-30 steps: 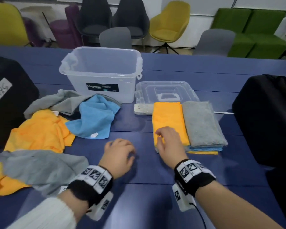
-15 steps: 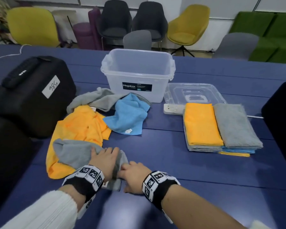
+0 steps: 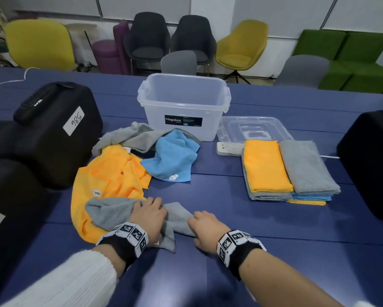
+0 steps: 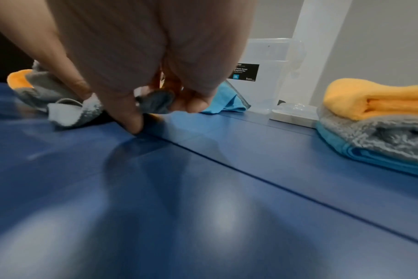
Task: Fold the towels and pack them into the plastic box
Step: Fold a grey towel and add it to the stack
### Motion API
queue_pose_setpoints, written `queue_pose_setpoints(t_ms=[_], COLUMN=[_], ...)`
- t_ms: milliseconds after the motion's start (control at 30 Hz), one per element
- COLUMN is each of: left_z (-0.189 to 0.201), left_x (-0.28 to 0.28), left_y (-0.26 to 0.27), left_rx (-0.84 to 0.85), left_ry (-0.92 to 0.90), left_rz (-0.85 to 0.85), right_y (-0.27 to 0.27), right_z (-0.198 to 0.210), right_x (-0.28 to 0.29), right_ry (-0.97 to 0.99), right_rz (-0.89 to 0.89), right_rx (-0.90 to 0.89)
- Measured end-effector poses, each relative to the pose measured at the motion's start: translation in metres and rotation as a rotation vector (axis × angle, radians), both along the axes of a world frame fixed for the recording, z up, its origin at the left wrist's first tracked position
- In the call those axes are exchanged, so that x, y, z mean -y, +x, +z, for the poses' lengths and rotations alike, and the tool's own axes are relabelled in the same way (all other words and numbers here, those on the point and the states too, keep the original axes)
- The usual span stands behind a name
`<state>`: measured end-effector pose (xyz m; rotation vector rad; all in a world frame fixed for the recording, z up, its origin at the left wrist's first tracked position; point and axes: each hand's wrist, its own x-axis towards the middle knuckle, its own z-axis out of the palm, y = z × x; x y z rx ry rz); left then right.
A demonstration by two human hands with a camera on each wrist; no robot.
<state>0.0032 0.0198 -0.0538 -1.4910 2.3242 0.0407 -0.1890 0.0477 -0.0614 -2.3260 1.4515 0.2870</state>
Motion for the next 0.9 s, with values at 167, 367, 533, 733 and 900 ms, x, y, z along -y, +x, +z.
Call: queue_pose_setpoints(t_ms=[167,367,533,733,900], left_z=[0.018,0.05,0.089,0.109,0.109], left_x=[-0.001,0.011,0.015,0.015,0.04], left_y=[0.019,0.052,0.076,0.072,0.08], left_rx=[-0.19,-0.509,-0.639,-0.431,-0.516], left_ry=[-0.245,-0.32,-0.261,-0.294,-0.294], left_rz=[-0.115,0.07,0.224,0.247,0.31], right_y=[-0.009,-0.034,-0.076,-0.102,-0.116], right_z=[0.016,0.076,0.122,0.147,0.163], right_x=[-0.003,0.021,0.041,0.057,0.052], right_ry=[-0.131,-0.354,-0.493,-0.483,-0.55], right_rz=[-0.168,-0.308,-0.686,-0.904,-0.844], right_rx=[0.274,0.542,0.814,1.138,1.13])
